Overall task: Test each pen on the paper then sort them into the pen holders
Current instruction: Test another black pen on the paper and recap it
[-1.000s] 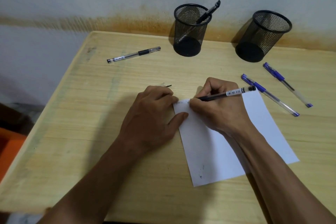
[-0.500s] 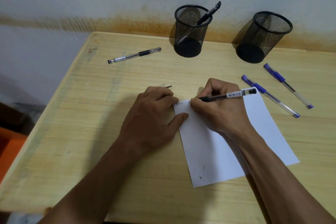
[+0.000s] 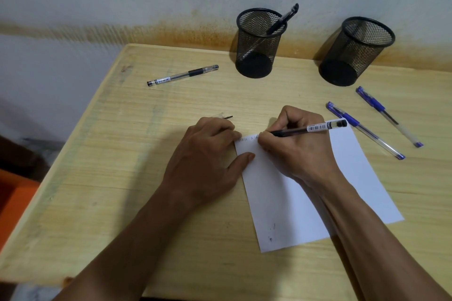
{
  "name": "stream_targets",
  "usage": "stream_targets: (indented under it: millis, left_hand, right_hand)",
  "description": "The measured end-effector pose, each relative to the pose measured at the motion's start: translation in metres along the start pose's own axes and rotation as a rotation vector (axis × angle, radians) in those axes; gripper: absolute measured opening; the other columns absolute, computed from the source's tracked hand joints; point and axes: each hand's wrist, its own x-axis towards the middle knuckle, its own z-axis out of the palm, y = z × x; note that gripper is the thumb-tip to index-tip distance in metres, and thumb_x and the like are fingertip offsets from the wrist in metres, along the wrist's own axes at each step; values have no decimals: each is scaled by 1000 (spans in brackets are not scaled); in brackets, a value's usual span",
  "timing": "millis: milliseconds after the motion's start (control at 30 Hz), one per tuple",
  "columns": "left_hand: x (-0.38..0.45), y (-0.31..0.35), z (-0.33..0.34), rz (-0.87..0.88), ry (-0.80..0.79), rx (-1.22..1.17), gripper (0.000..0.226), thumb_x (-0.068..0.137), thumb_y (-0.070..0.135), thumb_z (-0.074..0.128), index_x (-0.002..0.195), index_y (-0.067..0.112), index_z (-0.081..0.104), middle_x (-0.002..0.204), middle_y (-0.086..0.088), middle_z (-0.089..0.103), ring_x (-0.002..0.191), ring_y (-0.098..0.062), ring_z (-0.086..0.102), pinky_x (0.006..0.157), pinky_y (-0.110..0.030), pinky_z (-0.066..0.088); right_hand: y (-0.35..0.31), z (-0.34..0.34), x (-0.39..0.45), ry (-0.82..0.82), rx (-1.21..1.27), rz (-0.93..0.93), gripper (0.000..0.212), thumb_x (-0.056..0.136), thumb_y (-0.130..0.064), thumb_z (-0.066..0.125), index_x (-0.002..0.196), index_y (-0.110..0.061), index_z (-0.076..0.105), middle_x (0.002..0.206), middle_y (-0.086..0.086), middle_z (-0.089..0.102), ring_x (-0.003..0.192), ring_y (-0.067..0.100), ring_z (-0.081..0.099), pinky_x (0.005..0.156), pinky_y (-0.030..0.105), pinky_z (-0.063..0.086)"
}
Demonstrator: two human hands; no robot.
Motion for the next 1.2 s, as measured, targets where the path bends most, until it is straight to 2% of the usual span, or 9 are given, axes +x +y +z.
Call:
stream_targets:
  millis: [100,200,333,467,800,933,1033,1133,1200]
  left_hand:
    - [0,0,0,-3,2,-4,45,82,51,61,106,15,71,110,1,65,111,-18,56,96,-35,47]
    - [0,0,0,-7,-2,-1,46,82,52,59,106,14,71,110,0,65,111,-18,56,96,-35,47]
    - [0,0,0,-5,-9,-1,46,82,52,60,107,15,71,110,1,65,111,-17,56,96,-34,47]
    - [0,0,0,-14,-17,14,47,83,53,58,108,15,71,111,0,65,111,-17,56,96,-34,47]
    - [-1,0,1,-10,-13,12,47,83,53,58,107,15,71,111,0,65,110,-18,56,96,-34,46]
    - [-1,0,1,-9,-4,0,47,82,53,58,107,15,71,111,1,66,111,-17,56,96,-33,46]
    - [-1,1,0,-13,-1,-7,47,82,53,58,107,15,71,111,1,66,111,-17,56,96,-33,46]
    - [-1,1,0,-7,4,-3,46,82,52,59,107,15,71,110,1,65,110,-17,56,95,-33,47]
    - [-1,1,0,-3,7,-2,46,82,52,59,107,15,71,110,1,65,110,-17,56,95,-34,47]
  right_hand:
    - [1,0,0,14,-10,0,18,72,-2,76,64,-6,60,66,12,66,60,22,59,56,50,53]
    - [0,0,-1,28,-19,-9,16,72,-2,76,66,-5,62,66,12,68,64,33,65,57,51,55]
    - [-1,-2,-3,18,-25,-17,17,71,0,76,65,-2,60,65,15,66,57,25,59,53,43,51]
    - [1,-2,-3,42,15,-16,15,68,-3,73,65,-5,59,65,17,66,65,44,61,53,52,52]
    - [-1,-3,-4,27,6,-8,17,71,0,74,65,-4,58,65,18,66,59,36,59,52,47,51]
    - [1,-2,-2,31,20,6,17,68,-4,74,62,-9,58,63,16,66,61,41,60,52,49,52]
    - [1,-2,-2,16,40,11,16,64,-8,71,60,-9,55,62,19,62,54,31,53,50,44,47]
    - [2,-3,-4,20,7,6,17,66,-7,72,60,-10,56,61,16,63,55,34,54,50,43,48]
    - [0,-4,-4,26,68,26,19,66,-4,71,60,-10,54,59,17,61,52,26,51,51,38,45]
